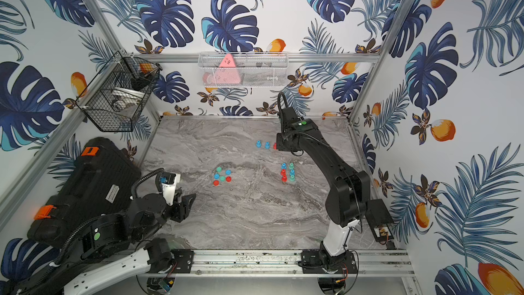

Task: Close the stamp cap
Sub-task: Move the cover to the center of the board.

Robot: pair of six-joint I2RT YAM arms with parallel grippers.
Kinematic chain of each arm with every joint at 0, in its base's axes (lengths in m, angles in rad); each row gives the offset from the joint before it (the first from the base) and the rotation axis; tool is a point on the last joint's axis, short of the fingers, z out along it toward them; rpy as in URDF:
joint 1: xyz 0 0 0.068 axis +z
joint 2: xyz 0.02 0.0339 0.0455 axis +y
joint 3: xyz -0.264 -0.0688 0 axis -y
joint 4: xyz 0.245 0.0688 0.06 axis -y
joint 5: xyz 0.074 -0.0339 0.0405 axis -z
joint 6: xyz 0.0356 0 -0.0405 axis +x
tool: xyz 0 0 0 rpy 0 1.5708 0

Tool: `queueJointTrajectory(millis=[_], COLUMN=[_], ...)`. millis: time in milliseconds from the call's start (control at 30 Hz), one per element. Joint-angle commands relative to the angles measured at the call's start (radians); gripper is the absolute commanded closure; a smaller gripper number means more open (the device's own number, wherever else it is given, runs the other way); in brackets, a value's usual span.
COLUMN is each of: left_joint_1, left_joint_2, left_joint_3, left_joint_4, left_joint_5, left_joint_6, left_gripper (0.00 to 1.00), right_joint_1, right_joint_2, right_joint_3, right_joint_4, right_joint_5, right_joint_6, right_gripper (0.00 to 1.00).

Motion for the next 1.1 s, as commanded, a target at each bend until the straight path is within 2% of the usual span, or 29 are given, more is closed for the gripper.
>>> queueJointTrajectory(millis=[0, 567, 700, 767, 867, 1067], left_joint_1=[0.001, -0.001, 0.000, -0.001, -0.001, -0.001], left_joint_2=[-0.004, 0.017, 0.034, 0.046, 0.058, 0.075], left_joint_3=[0.000, 0.000, 0.000, 0.001, 0.005, 0.008], left_joint_4=[0.022, 0.021, 0.020, 0.015, 0.009, 0.001], left_joint_5=[-0.005, 0.001, -0.002, -0.004, -0.007, -0.012], left_joint_6=[0.004, 0.001, -0.002, -0.004, -0.008, -0.026], left_gripper=[0.38, 0.38, 0.38, 0.38, 0.38, 0.38], right_joint_1=[0.004, 0.006, 0.009, 0.018, 0.038, 0.088], right_joint_2=[-0.091, -0.529, -0.628, -0.671, -0.724, -0.708], right_joint_3=[-0.092, -0.645, -0.768, -0.787, -0.799, -0.790], right_joint_4=[0.046, 0.109, 0.128, 0.132, 0.134, 0.124], right_joint_5=[-0.004, -0.043, -0.052, -0.070, -0.009, 0.003], right_joint_6=[0.004, 0.019, 0.073, 0.083, 0.110, 0.117], right_gripper=[0.64, 0.61, 0.61, 0.61, 0.60, 0.60])
